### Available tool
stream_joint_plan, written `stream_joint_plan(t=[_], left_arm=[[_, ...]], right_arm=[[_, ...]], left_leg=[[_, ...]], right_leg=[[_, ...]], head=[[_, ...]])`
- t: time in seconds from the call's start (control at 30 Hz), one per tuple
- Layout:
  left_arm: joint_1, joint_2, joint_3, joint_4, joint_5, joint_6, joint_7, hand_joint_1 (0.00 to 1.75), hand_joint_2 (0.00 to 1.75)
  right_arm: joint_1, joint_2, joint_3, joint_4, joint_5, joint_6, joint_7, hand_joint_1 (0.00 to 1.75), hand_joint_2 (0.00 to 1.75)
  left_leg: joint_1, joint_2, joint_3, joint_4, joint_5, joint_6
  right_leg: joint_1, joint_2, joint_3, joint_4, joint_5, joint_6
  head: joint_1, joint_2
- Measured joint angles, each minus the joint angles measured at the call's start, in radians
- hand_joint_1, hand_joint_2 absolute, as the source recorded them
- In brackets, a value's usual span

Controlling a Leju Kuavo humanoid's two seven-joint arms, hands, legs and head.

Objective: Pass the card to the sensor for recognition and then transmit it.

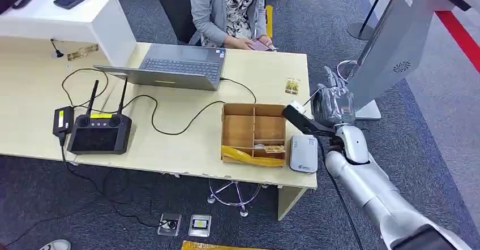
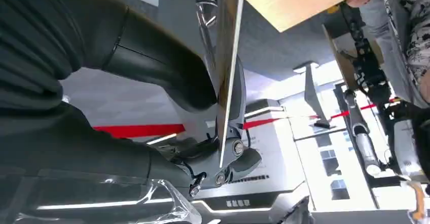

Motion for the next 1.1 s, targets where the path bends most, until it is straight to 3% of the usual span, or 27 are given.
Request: stream_joint_plan(t=[0.33, 1.1], left_arm=[[0.001, 0.01, -0.003, 0.0, -0.037, -0.044, -0.024, 0.0, 0.0], [0.001, 0.021, -0.004, 0.0, -0.053, -0.057, -0.031, 0.0, 0.0]], right_arm=[[-0.049, 0.013, 0.0, 0.01, 0.1, 0.028, 0.032, 1.75, 1.75], [-0.068, 0.048, -0.001, 0.055, 0.165, 0.032, 0.04, 1.75, 1.75]], left_leg=[[0.0, 0.0, 0.0, 0.0, 0.0, 0.0], [0.0, 0.0, 0.0, 0.0, 0.0, 0.0]], right_leg=[[0.0, -0.001, 0.0, 0.0, 0.0, 0.0], [0.0, 0.0, 0.0, 0.0, 0.0, 0.0]], head=[[0.0, 0.0], [0.0, 0.0]])
